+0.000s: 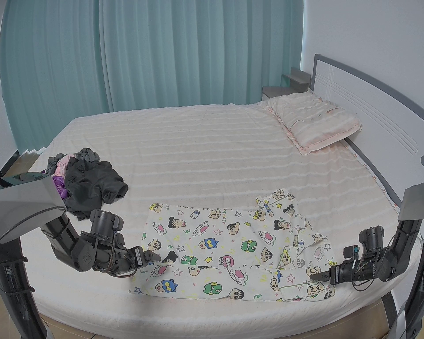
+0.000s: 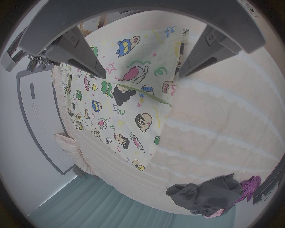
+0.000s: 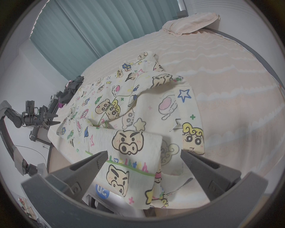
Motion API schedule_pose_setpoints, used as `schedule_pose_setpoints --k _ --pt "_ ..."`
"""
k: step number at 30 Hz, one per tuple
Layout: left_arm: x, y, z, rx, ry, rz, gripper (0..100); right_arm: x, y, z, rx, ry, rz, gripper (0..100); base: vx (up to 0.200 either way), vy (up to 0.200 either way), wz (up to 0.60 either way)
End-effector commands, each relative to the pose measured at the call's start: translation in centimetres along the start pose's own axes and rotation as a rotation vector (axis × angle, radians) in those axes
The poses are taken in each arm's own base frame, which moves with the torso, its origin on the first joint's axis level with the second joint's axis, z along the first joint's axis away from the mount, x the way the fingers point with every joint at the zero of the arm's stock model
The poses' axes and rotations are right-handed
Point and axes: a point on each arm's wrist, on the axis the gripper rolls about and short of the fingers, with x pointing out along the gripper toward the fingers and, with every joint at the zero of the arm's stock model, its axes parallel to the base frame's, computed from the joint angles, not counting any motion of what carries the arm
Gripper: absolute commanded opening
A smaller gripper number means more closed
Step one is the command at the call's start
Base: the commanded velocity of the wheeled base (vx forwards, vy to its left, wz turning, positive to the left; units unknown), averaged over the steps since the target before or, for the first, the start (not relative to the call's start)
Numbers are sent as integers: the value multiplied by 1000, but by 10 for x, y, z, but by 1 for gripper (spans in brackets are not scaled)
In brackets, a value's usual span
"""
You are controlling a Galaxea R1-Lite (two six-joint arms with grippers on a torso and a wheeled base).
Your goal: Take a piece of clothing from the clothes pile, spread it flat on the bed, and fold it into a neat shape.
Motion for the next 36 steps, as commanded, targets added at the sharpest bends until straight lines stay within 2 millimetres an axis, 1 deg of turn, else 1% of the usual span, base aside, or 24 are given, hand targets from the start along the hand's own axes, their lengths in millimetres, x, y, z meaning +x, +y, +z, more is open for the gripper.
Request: schedule_pose_setpoints --k 1,2,10,12,14,16,19,24,28,36 --pt "2 1 -1 0 5 5 100 7 6 -1 -24 23 -7 100 0 0 0" --pt "2 1 -1 0 6 6 100 9 7 -2 -29 26 -13 0 0 0 0" --pt "7 4 -2 -2 5 34 100 10 7 1 -35 14 -15 0 0 0 0" --pt "14 8 -5 20 4 86 100 8 6 5 -29 -10 -9 0 0 0 0" --pt "16 9 -6 30 7 93 100 6 6 7 -25 -20 -7 0 0 0 0" --pt "17 8 -3 40 -5 88 100 -1 3 14 -7 -60 -15 0 0 0 0" --pt "19 9 -3 41 -15 84 100 -3 -2 22 5 -98 -28 0 0 0 0" --pt "21 10 -2 40 -24 84 100 -6 -8 28 30 -128 -33 0 0 0 0" --pt "23 10 -3 40 -23 85 100 -6 -7 30 57 -133 -30 0 0 0 0" --pt "24 10 -1 34 -31 80 100 -5 -6 25 55 -112 -29 0 0 0 0"
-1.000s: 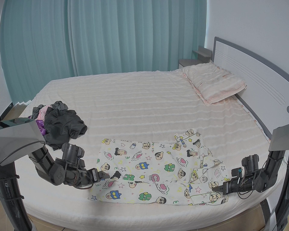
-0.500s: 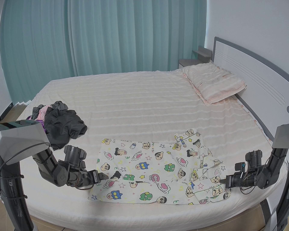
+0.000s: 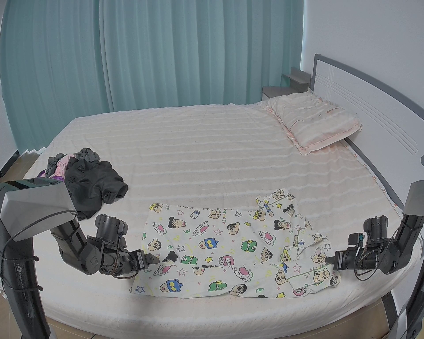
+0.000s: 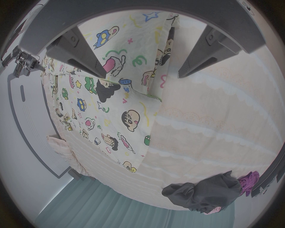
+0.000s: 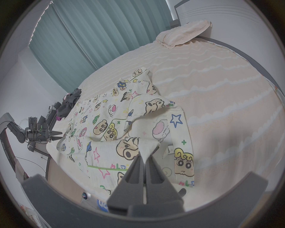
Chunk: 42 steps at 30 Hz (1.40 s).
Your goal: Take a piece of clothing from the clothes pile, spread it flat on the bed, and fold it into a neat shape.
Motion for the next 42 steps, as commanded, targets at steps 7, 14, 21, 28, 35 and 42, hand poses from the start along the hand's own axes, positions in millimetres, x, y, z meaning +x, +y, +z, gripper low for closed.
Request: schedule_pose_setpoints --k 7,14,21,28,35,42 --pt "3 -4 3 -1 6 -40 100 -2 1 -6 -4 23 0 0 0 0 0" --pt "7 -8 0 25 32 -94 100 -3 4 -11 -7 39 4 0 0 0 0" --pt "19 -8 -3 72 -15 -120 100 -3 4 -11 -7 41 7 0 0 0 0" --pt "22 -8 -6 98 -15 -104 100 -3 4 -11 -5 39 6 0 0 0 0" --pt "24 -5 -6 103 -23 -74 0 -3 4 -11 -5 41 6 0 0 0 0" --pt "19 3 -6 85 -24 -57 0 -3 4 -8 -9 28 7 0 0 0 0"
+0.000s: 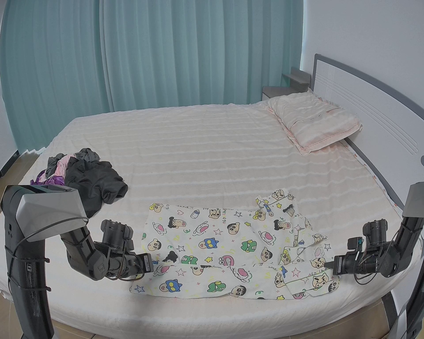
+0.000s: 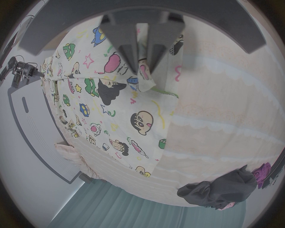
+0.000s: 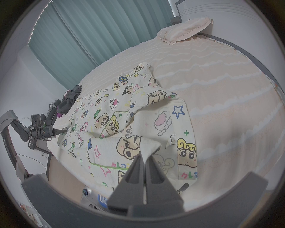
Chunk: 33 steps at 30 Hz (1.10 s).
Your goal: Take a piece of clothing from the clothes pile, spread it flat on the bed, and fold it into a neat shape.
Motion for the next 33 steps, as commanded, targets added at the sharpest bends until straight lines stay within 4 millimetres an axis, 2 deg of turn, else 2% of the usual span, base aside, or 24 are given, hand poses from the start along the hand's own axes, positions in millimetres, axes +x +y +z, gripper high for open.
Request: schedule_pose_setpoints --k 1,33 --pt "-4 3 -1 -6 -1 6 0 0 0 2 -2 -8 1 0 0 0 0" --pt "-19 1 13 -73 -146 28 0 10 0 21 -3 -119 10 0 0 0 0"
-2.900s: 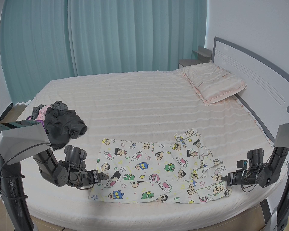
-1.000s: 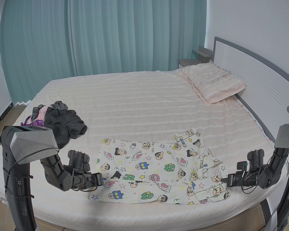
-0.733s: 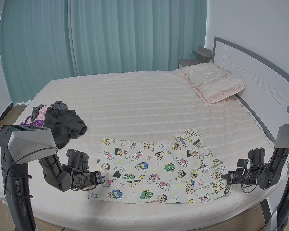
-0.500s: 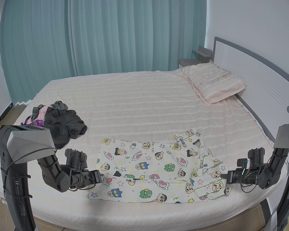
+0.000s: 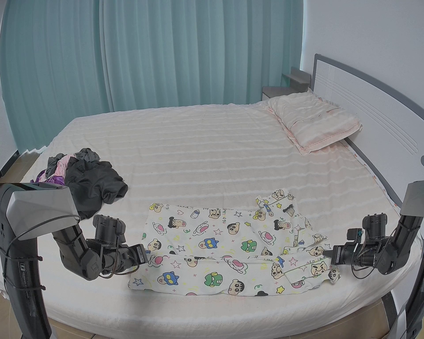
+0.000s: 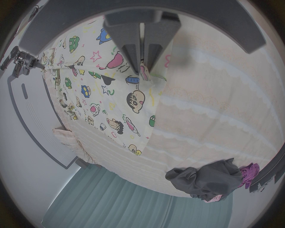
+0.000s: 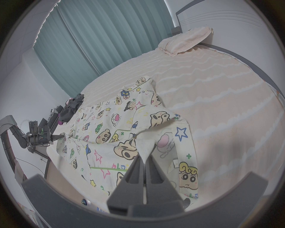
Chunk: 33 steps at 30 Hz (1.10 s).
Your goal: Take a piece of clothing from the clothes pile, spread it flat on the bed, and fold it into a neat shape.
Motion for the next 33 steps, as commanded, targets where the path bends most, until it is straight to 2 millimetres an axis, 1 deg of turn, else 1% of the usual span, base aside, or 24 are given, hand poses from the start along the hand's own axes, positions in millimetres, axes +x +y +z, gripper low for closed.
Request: schedule_pose_setpoints --k 1,8,13,14,20,22,23,25,30,33 --pt "-2 -2 2 -1 -10 -7 0 2 0 2 -1 -4 1 0 0 0 0" --pt "2 -2 3 -1 -10 -7 0 6 -1 6 -5 -17 0 0 0 0 0" --pt "2 -2 3 -2 -6 -5 0 7 -2 3 -1 -5 -4 0 0 0 0" --pt "2 -2 3 -2 -6 -5 100 8 -2 2 0 -2 -4 100 0 0 0" --pt "1 -1 3 -2 -4 -3 100 6 -3 2 4 -4 -6 100 0 0 0" --pt "-2 2 3 -8 0 2 100 3 -4 4 6 -17 -10 100 0 0 0" --pt "-8 5 3 -16 -2 4 100 -4 -4 8 11 -36 -15 100 0 0 0" --pt "-18 9 8 -34 -21 2 100 -9 -3 9 49 -46 -16 100 0 0 0" --pt "-40 18 12 -75 -43 -1 100 -17 0 12 148 -68 -12 100 0 0 0" --pt "-49 21 15 -139 -57 -16 100 -21 1 9 169 -62 -11 100 0 0 0"
